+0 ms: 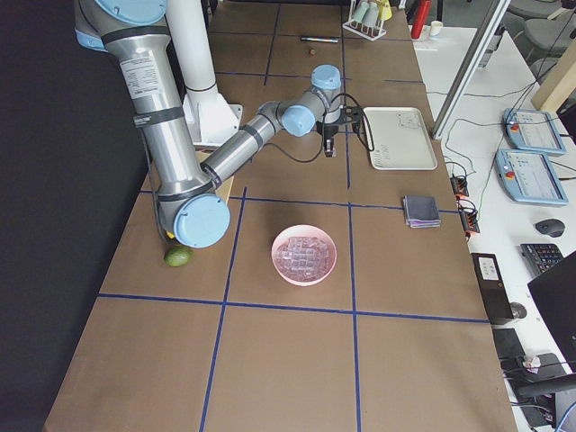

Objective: Mash ice and strawberries in cup
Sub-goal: 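Carry the ice cube to the blue cup and open the right gripper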

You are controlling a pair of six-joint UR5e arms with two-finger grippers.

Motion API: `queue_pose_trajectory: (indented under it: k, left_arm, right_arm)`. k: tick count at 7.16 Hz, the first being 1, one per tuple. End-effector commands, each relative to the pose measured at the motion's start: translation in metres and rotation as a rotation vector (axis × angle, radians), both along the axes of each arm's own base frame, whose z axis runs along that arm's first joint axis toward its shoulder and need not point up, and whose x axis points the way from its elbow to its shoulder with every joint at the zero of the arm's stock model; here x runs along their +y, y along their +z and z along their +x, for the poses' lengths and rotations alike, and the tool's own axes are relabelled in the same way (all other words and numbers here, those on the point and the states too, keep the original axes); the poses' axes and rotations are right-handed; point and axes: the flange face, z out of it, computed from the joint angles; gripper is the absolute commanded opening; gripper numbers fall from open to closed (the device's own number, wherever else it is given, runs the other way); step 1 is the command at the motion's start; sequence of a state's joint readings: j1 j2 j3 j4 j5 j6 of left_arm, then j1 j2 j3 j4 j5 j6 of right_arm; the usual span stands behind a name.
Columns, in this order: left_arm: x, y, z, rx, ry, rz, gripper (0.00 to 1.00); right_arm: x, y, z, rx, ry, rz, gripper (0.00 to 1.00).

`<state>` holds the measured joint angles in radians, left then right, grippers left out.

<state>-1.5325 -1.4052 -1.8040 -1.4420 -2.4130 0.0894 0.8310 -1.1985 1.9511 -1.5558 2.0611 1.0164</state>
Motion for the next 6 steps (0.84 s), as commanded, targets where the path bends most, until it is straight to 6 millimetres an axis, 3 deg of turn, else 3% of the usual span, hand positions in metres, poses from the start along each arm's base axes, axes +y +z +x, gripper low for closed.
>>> queue_pose_trajectory:
  k: [1, 4, 6]
  left_arm:
    - [0.000, 0.000, 0.000, 0.000, 0.001, 0.001, 1.00]
    - [0.000, 0.000, 0.000, 0.000, 0.000, 0.000, 1.00]
    - [0.000, 0.000, 0.003, 0.002, 0.008, 0.001, 1.00]
  right_arm:
    - [0.033, -0.076, -0.095, 0.020, 0.064, -0.037, 0.06]
    - [0.076, -0.145, -0.198, -0.016, 0.160, -0.095, 0.08]
    - [0.069, -0.167, -0.246, 0.008, 0.179, -0.131, 0.10]
